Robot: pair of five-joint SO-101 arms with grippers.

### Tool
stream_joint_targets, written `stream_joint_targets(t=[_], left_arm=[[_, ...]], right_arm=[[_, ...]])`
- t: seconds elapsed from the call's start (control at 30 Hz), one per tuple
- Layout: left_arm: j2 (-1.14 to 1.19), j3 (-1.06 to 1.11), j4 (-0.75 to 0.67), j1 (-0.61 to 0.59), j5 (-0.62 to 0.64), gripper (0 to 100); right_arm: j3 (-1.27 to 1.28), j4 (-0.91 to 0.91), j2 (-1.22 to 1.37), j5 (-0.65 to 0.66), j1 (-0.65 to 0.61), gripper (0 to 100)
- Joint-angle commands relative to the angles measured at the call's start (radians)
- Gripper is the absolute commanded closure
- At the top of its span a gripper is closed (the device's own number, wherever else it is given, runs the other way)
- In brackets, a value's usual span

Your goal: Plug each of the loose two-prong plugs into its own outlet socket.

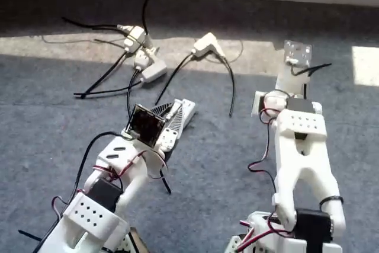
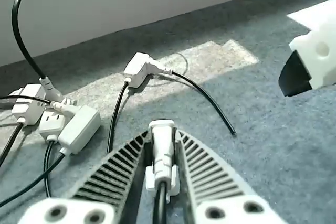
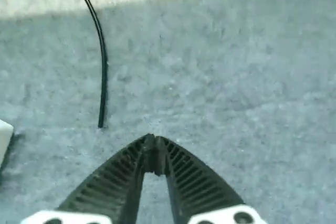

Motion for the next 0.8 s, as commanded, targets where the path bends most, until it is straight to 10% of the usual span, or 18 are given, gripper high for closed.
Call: stream_joint_targets(t=[0.0,0.77], left_arm=[[0.001,-0.143,0.149,-0.03,0.002,99],[1.33,-1.471,0.893,-0.145,-0.087,99]], right_arm=[[0.062,-0.125,0.073,-0.038,0.004,99.2],[0.116,-0.291,0.211,-0.037,0.004,99.2]])
